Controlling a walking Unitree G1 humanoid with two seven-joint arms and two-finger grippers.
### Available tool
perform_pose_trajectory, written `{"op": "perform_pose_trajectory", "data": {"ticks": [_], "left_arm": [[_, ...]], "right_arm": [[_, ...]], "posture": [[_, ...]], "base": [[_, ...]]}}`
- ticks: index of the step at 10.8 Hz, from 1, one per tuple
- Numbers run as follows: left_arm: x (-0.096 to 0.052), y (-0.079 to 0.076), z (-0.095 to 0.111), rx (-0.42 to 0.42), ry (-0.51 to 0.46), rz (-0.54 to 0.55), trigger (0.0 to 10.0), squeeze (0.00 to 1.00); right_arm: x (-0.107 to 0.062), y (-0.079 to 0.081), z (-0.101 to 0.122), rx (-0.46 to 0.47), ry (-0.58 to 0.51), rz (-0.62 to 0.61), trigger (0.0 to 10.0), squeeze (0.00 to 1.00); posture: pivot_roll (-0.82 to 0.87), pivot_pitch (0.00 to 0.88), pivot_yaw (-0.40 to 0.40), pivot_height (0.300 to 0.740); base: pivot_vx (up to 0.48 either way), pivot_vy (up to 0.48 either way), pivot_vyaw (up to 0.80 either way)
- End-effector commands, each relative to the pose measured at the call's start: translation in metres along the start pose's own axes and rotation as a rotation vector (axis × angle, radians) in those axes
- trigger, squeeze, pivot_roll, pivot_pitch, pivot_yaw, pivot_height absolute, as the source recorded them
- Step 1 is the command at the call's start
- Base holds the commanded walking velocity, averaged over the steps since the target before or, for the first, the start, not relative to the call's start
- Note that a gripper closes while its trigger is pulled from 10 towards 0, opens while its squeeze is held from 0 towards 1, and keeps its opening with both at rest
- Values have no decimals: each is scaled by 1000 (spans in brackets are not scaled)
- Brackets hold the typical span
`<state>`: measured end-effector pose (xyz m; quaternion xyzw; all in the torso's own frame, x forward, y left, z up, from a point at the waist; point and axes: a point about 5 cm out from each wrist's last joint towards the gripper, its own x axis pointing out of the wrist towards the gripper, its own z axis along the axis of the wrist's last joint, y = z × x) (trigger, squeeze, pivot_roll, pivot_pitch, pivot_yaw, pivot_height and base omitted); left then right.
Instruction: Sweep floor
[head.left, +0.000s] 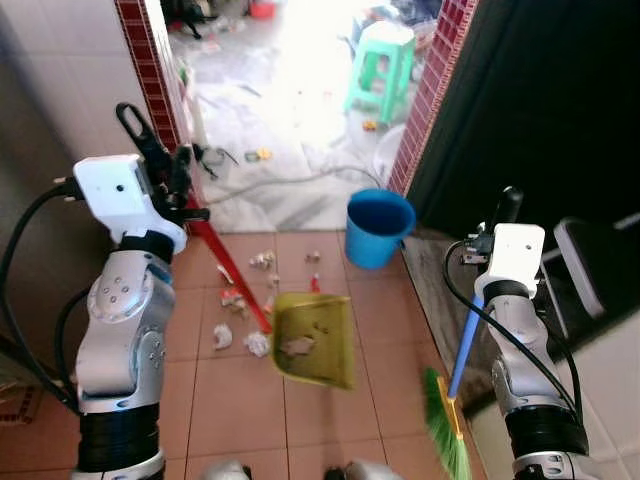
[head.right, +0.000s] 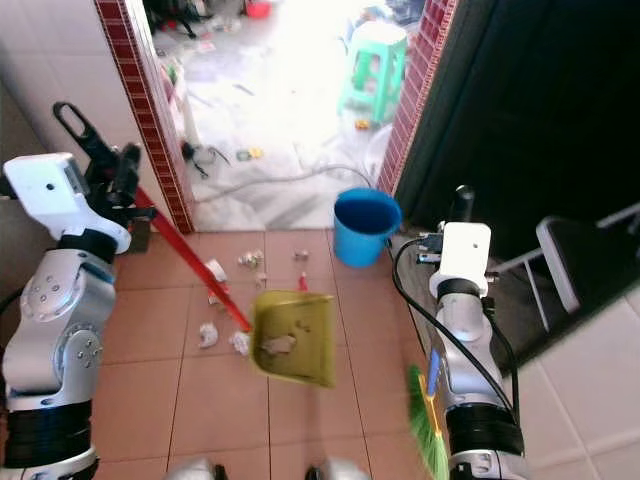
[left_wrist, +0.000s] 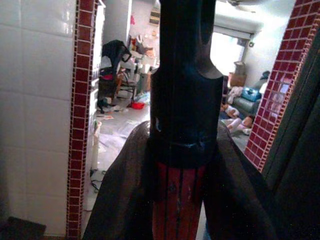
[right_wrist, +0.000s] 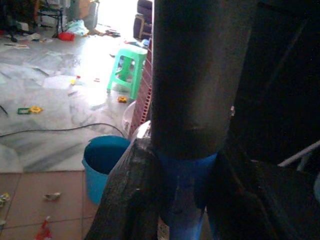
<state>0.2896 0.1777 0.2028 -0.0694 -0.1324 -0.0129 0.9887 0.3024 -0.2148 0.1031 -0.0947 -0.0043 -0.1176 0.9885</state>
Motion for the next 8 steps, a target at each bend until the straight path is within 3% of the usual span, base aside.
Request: {"op": "perform_pose_trajectory", "data": {"ticks": [1, 8], "left_arm": [[4, -5, 24, 2, -106, -16, 10000, 0], [11, -12, 39, -44, -149, -24, 10000, 0]], "right_arm": [[6, 0, 12, -4, -56, -4, 10000, 0], [9, 3, 12, 3, -55, -3, 10000, 0]], "posture": [[11, 7, -44, 740], [10, 9, -44, 740]], "base": [[337, 0, 0], [361, 0, 0]]}}
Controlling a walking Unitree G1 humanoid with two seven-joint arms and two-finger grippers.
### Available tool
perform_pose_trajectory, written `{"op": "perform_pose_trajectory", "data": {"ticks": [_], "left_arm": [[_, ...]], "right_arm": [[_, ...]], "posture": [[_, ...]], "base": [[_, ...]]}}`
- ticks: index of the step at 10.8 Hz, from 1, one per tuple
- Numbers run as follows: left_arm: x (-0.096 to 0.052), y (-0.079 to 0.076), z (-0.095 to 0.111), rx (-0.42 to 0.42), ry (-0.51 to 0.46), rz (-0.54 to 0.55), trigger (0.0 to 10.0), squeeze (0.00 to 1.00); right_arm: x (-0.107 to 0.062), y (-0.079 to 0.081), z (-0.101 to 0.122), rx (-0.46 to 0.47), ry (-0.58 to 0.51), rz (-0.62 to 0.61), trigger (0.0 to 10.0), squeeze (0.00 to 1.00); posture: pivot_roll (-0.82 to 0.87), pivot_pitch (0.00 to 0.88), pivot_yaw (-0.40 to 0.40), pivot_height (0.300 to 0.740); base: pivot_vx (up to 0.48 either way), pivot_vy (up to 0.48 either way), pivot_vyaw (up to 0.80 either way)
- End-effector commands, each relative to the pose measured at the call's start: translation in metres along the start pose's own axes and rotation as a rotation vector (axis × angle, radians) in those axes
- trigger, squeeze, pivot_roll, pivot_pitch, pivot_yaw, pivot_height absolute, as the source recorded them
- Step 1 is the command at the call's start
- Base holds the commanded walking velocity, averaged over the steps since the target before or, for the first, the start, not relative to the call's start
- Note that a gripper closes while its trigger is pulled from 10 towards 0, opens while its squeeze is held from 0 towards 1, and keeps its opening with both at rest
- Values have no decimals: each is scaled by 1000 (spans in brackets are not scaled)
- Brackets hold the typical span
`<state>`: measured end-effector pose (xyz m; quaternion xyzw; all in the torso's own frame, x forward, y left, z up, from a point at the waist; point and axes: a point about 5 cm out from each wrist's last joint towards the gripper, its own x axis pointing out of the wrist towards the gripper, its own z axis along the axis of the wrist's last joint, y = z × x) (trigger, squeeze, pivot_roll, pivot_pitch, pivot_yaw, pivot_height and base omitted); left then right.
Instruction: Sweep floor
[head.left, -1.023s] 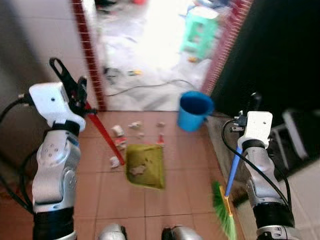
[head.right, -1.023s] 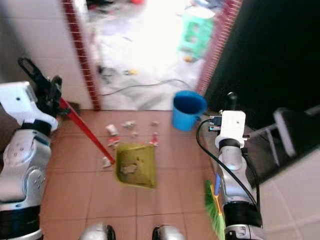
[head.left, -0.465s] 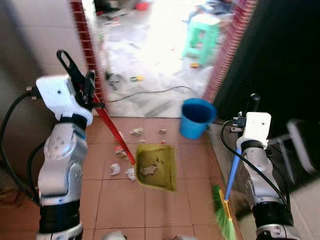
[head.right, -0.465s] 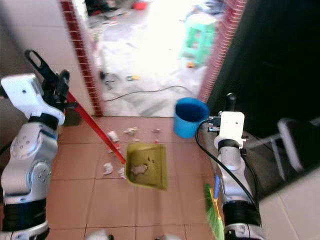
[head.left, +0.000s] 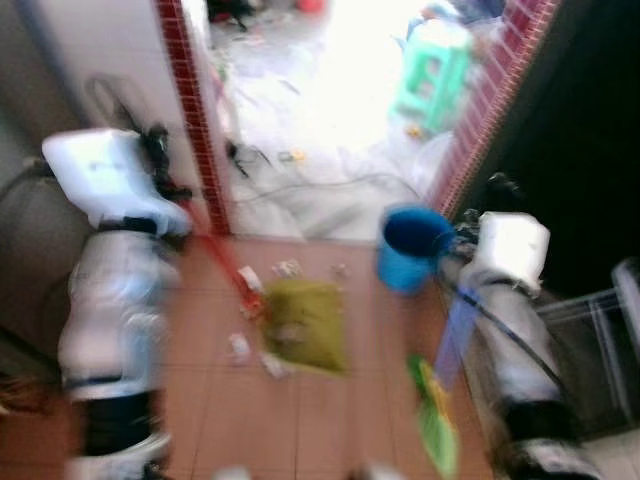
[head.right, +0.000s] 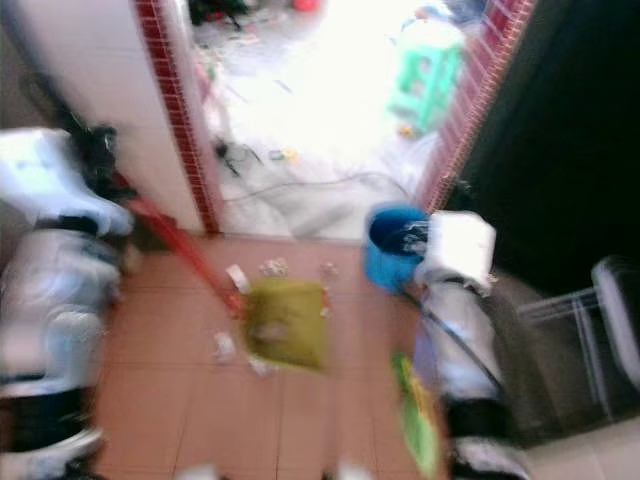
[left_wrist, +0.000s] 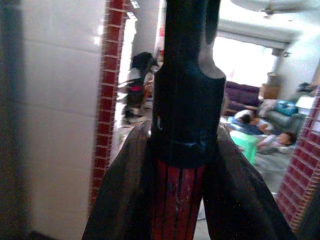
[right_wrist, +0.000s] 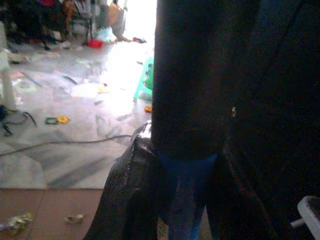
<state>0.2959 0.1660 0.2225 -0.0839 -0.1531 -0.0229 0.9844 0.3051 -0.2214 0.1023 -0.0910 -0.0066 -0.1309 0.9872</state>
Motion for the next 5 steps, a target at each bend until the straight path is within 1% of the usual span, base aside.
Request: {"op": "perform_pose_trajectory", "data": {"ticks": [1, 5], "left_arm": [[1, 1, 24, -13, -109, -7, 10000, 0], [3, -1, 29, -28, -120, -7, 10000, 0]], "right_arm": [[5, 9, 13, -4, -51, 22, 10000, 0], [5, 10, 12, -12, -52, 30, 10000, 0]], "posture": [[8, 10, -44, 740], [9, 12, -49, 740]], "base": [[401, 0, 0], [412, 0, 0]]}}
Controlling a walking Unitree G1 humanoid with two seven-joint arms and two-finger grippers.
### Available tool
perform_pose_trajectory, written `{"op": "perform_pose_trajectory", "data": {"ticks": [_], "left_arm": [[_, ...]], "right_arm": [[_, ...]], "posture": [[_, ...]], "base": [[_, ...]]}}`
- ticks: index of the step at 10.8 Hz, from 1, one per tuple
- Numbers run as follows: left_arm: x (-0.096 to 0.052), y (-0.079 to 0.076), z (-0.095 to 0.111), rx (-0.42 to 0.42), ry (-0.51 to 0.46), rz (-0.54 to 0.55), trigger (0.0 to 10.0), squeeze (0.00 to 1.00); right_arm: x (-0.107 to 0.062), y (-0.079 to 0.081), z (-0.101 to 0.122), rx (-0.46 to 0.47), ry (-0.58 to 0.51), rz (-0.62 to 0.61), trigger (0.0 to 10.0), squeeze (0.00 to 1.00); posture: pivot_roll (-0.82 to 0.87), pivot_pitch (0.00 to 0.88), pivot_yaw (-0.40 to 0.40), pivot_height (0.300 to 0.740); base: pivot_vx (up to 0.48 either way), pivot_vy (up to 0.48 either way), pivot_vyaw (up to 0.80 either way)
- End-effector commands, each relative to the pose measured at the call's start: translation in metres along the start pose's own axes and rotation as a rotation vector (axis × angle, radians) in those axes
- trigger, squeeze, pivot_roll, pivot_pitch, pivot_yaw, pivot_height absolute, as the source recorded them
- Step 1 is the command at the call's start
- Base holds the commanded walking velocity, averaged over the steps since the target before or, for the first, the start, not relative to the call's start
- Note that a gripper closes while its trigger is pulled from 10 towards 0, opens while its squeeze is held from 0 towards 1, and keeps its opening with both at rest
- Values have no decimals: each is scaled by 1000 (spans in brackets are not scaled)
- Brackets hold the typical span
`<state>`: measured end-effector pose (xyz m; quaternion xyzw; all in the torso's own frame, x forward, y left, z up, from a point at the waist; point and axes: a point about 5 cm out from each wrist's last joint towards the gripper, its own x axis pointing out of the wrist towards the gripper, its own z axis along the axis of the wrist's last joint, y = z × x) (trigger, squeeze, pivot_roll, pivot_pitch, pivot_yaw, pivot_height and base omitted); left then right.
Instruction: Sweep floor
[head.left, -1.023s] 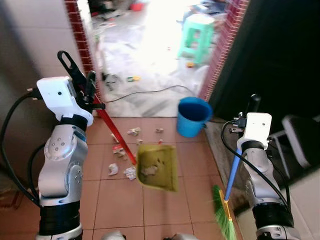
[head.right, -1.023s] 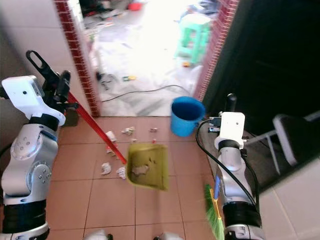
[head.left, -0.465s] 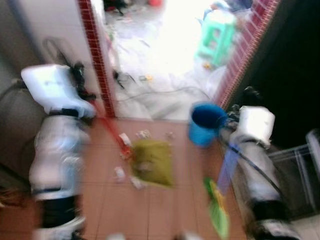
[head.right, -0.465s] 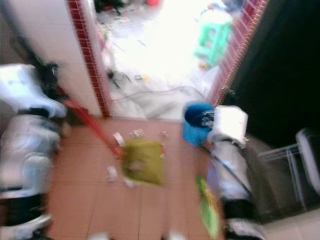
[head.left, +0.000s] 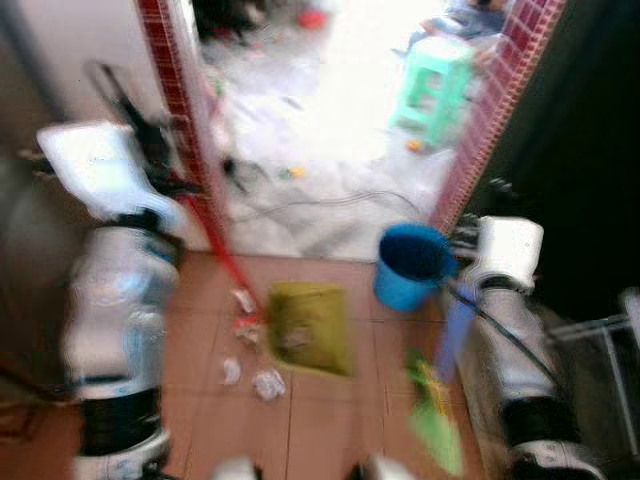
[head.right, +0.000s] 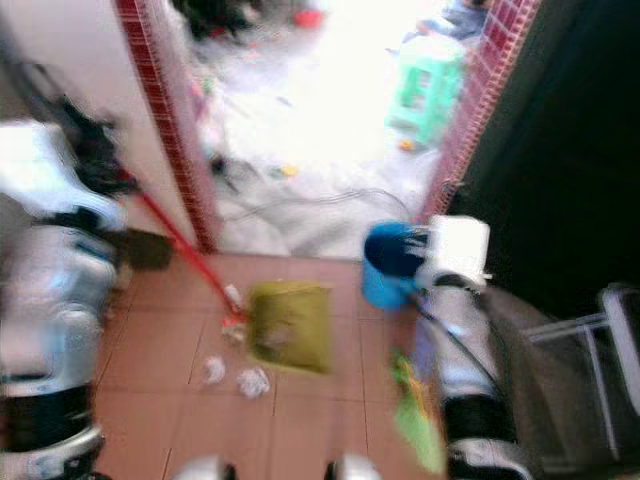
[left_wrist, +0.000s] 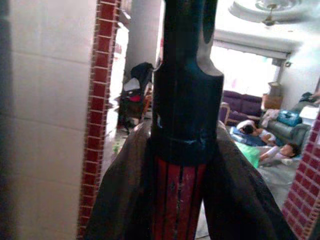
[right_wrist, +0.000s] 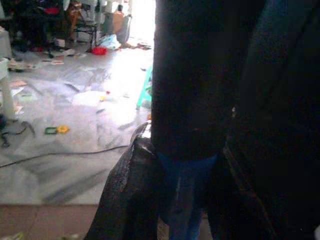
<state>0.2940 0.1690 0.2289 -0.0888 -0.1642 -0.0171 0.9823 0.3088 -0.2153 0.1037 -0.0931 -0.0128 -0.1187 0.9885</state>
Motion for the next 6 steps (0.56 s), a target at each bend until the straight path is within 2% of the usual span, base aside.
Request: {"op": "perform_pose_trajectory", "data": {"ticks": [1, 6], "left_arm": [[4, -3, 23, -25, -100, -19, 10000, 0], [5, -4, 25, -28, -114, -15, 10000, 0]], "right_arm": [[4, 4, 10, -12, -36, 9, 10000, 0], [5, 5, 8, -18, -32, 12, 10000, 0]], "posture": [[9, 12, -49, 740], [8, 13, -50, 740]], "base": [[446, 0, 0], [476, 0, 0]]}}
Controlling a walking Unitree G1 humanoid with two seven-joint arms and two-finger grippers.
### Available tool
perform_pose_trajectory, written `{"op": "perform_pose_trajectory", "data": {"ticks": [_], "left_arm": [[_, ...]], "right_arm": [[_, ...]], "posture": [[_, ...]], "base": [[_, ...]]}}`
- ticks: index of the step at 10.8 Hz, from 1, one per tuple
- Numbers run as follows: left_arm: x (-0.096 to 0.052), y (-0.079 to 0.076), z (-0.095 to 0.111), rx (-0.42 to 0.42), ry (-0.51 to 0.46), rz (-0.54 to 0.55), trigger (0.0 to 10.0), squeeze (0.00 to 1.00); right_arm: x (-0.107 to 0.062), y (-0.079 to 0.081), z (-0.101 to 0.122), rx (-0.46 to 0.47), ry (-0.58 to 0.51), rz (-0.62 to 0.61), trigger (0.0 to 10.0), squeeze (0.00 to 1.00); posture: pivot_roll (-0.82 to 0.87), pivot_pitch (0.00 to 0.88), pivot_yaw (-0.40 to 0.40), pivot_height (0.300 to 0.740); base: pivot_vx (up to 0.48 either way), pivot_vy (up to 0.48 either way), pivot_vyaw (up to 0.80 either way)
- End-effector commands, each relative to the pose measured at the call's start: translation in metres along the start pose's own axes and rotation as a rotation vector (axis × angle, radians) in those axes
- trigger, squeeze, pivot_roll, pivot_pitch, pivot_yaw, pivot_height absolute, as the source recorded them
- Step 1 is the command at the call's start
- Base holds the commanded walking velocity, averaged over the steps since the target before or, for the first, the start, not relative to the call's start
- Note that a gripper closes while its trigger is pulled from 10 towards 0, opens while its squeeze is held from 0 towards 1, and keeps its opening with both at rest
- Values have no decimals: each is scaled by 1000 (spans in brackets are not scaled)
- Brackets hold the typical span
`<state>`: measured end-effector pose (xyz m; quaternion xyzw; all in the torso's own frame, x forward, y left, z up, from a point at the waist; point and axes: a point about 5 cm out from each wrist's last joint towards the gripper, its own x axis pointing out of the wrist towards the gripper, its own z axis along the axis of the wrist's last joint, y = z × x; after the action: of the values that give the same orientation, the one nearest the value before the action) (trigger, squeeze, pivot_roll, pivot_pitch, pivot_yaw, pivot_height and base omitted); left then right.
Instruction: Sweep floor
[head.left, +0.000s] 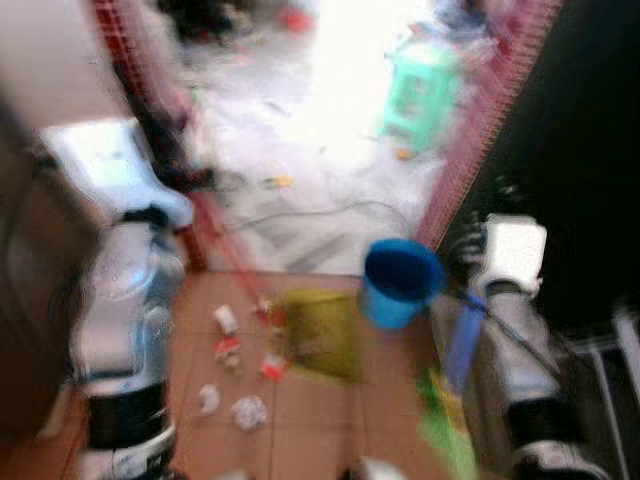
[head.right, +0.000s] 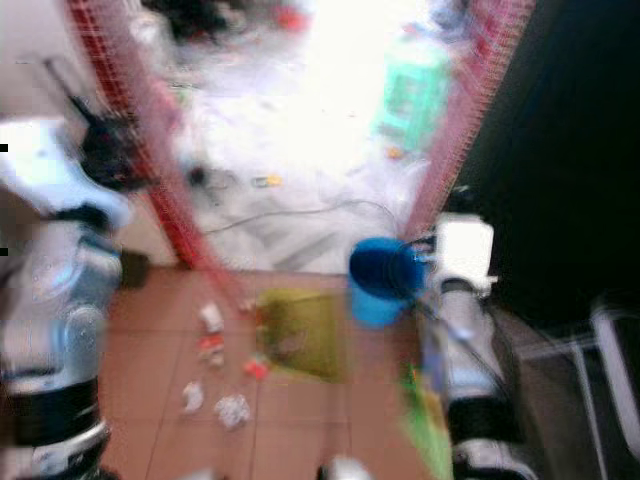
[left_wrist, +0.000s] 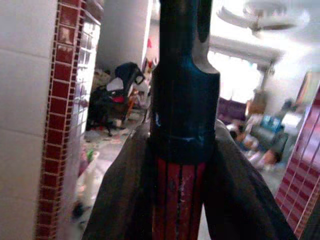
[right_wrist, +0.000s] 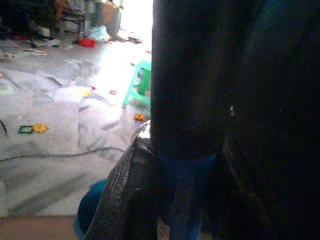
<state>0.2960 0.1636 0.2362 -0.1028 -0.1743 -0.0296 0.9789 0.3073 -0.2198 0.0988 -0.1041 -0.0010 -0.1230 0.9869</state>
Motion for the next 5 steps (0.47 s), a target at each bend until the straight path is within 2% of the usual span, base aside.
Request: {"op": "perform_pose_trajectory", "data": {"ticks": [1, 5], "left_arm": [[2, 1, 21, 5, -98, 2, 10000, 0], [4, -1, 22, 2, -105, 1, 10000, 0]], "right_arm": [[5, 8, 14, 6, -53, 18, 10000, 0], [6, 10, 13, 3, -50, 25, 10000, 0]], "posture": [[8, 11, -50, 740], [9, 9, -53, 740]], "base": [[480, 0, 0], [480, 0, 0]]}}
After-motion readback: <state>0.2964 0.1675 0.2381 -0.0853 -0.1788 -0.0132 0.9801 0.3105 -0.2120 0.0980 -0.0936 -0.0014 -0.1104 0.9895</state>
